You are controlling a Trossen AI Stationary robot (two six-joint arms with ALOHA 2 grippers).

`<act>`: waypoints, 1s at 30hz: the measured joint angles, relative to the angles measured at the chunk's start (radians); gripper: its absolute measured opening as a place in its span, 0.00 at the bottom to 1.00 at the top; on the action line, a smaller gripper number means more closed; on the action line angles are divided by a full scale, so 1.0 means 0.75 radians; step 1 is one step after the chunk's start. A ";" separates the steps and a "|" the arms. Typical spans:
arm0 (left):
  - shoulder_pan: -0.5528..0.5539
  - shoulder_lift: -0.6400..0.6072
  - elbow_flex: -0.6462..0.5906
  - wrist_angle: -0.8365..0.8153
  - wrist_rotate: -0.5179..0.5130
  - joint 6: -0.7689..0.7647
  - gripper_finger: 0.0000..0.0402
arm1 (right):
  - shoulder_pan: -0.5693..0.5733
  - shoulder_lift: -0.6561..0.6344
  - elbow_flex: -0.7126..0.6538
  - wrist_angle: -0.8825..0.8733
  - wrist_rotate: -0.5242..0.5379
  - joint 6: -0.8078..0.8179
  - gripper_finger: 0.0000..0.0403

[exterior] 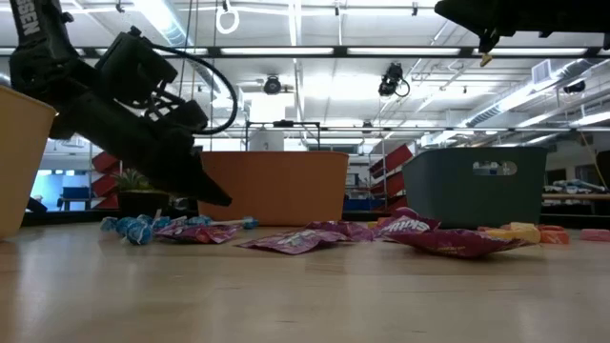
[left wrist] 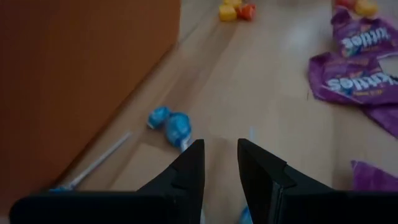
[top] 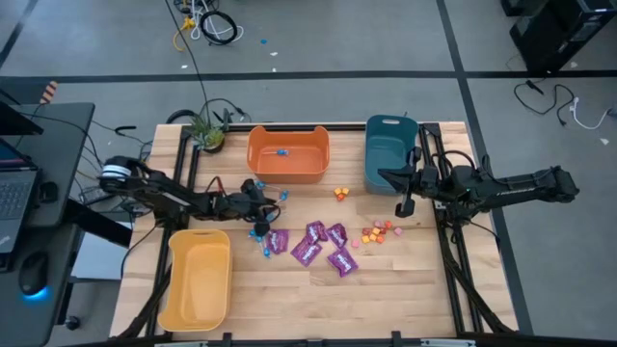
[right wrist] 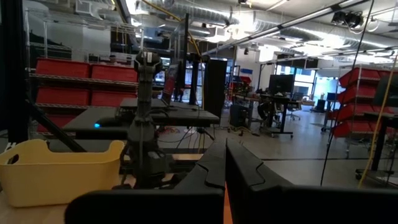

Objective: Sort candy
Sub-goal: Put the blue candy into the orange bin

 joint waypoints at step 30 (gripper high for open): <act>0.019 0.069 0.001 -0.142 -0.068 -0.114 0.25 | -0.001 0.000 0.000 0.001 0.000 -0.004 0.00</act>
